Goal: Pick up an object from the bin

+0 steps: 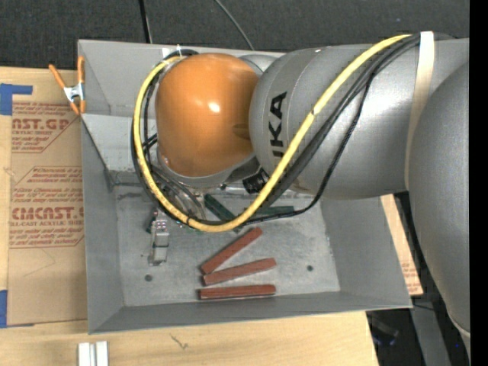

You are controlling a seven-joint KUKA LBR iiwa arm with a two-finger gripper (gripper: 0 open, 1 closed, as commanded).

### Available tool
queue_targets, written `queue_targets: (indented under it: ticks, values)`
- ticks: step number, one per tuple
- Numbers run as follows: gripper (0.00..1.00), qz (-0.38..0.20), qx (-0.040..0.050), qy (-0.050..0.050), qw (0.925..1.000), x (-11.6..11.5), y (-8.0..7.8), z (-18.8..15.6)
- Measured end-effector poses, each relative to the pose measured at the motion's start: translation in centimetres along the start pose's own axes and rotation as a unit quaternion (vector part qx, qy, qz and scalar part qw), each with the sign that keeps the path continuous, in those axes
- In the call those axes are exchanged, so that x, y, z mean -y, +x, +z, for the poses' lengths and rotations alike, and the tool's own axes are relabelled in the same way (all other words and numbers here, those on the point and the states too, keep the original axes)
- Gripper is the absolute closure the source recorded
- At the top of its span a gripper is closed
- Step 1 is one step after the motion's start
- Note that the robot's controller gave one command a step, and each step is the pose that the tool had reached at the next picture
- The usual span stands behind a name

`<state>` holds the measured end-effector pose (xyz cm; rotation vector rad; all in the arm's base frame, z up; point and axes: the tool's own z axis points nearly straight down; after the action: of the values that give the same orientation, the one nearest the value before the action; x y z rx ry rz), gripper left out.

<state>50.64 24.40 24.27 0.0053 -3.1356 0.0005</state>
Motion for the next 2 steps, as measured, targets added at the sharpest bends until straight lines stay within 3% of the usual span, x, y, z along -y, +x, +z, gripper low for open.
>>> queue_targets:
  ticks: [1,2]
  values:
    - [0.00,0.001,0.0035,-0.001,1.0000,0.1,-0.2,-0.4]
    - [0.00,0.015,0.0065,-0.002,0.9999,3.0,-0.7,4.4]
